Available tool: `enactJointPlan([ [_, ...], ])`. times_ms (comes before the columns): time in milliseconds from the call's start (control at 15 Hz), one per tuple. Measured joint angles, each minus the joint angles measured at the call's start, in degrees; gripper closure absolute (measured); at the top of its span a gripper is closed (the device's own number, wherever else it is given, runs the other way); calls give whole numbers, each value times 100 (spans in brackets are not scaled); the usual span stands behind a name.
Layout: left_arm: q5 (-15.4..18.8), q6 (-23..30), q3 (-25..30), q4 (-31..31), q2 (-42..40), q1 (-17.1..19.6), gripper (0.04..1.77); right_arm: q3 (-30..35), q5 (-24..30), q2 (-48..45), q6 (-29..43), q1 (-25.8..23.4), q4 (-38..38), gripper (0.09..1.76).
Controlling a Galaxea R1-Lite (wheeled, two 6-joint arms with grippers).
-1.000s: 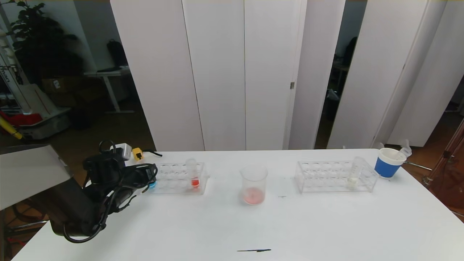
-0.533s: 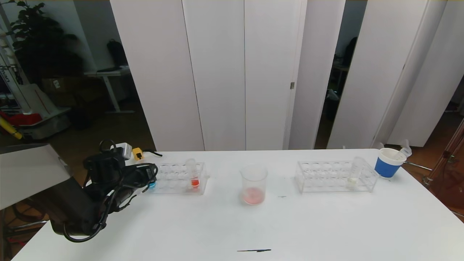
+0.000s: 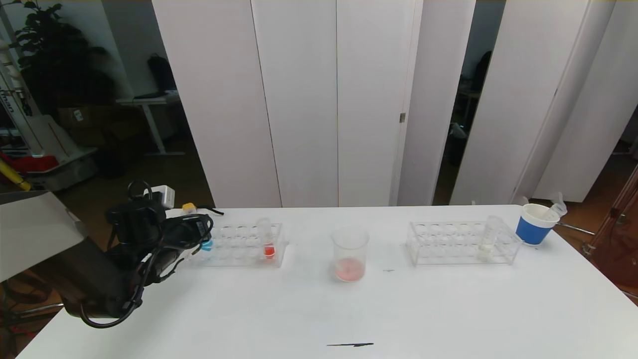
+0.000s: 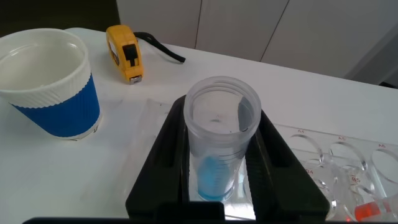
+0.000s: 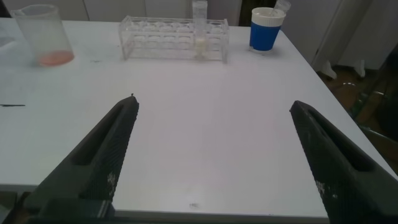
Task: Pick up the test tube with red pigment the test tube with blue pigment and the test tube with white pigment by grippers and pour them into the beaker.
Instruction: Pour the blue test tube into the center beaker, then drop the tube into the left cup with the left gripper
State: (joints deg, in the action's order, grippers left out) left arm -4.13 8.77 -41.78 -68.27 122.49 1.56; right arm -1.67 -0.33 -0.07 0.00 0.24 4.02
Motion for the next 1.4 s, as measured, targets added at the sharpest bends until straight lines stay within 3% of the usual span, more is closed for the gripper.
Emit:
enactJointPlan([
  [467, 89, -288, -98, 369, -485, -104, 121, 0, 0, 0, 0, 5, -1, 10],
  [867, 229, -419, -513, 1246, -1221, -285, 121, 0, -2, 0, 0, 0, 0, 10],
  [1000, 466, -428, -701, 1579, -1473, -335, 121, 0, 0, 0, 0, 0, 0, 10],
  [1400, 1642, -568, -1079, 2194, -2026, -745, 121, 0, 0, 0, 2, 5, -1, 10],
])
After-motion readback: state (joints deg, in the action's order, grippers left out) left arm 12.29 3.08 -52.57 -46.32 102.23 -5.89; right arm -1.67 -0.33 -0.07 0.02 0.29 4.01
